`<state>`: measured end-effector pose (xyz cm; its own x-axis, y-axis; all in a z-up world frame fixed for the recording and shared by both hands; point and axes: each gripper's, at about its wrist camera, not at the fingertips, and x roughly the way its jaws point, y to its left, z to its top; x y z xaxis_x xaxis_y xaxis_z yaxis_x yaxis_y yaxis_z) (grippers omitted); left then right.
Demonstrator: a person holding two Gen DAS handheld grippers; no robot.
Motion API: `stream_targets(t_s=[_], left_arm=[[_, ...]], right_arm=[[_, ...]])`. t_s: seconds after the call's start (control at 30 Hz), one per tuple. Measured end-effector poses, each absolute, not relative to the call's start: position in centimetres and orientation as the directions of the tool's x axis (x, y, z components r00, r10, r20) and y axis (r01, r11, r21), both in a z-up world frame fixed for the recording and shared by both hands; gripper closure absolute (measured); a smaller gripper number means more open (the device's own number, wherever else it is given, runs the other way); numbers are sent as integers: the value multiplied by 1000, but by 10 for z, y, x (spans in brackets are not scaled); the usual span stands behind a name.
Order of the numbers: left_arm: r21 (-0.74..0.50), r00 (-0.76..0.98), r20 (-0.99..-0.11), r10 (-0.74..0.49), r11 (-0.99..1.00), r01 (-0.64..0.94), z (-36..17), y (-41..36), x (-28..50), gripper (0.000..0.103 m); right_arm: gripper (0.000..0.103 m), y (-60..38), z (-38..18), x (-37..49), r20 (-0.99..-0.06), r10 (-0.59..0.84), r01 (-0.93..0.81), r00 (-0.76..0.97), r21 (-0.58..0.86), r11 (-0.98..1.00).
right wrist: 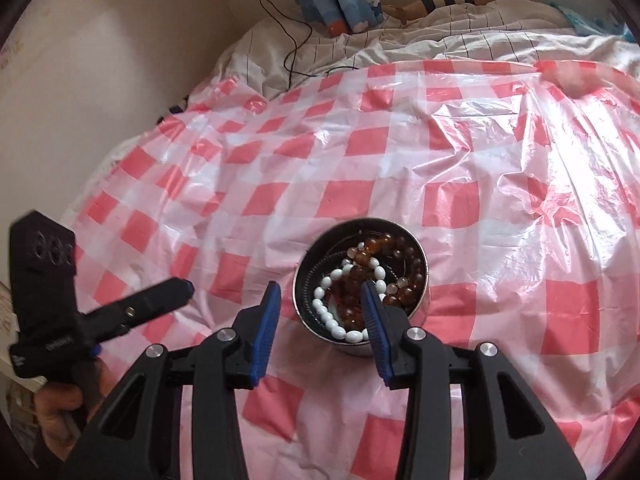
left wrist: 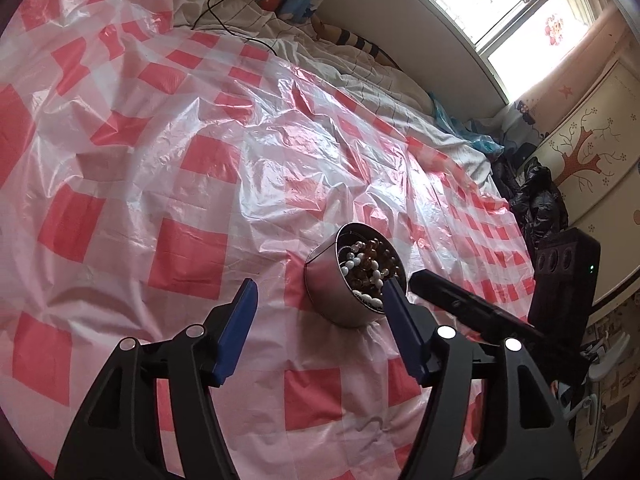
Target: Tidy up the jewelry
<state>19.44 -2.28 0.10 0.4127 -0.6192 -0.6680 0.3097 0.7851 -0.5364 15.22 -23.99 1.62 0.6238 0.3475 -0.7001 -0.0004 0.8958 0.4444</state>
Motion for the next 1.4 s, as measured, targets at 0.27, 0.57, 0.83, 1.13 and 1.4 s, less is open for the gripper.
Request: stream_targets(t_s=[0.27, 0.57, 0.83, 1.13, 1.4], left_arm=[[-470, 389, -717, -578, 814, 342, -7, -25, 174, 39], [-185, 521, -750, -408, 886, 426, 8, -53, 127, 22], [-29, 624, -714, -316, 905, 424, 23, -53, 101, 13], [-3, 664, -693, -280, 922, 387, 24, -51, 113, 10], [33, 650, -716, -255, 918, 396, 11, -60, 129, 8]], right_arm=[[33, -274, 7, 128, -741, 261, 197, 619, 468, 862], [21, -257, 20, 85, -774, 80, 181, 628, 245, 952], [13, -223, 21, 65, -774, -6, 100, 633, 74, 992], [11, -206, 8, 82, -789, -20, 60, 614, 21, 998], [9, -210, 1, 99, -792, -39, 65, 609, 1, 998]])
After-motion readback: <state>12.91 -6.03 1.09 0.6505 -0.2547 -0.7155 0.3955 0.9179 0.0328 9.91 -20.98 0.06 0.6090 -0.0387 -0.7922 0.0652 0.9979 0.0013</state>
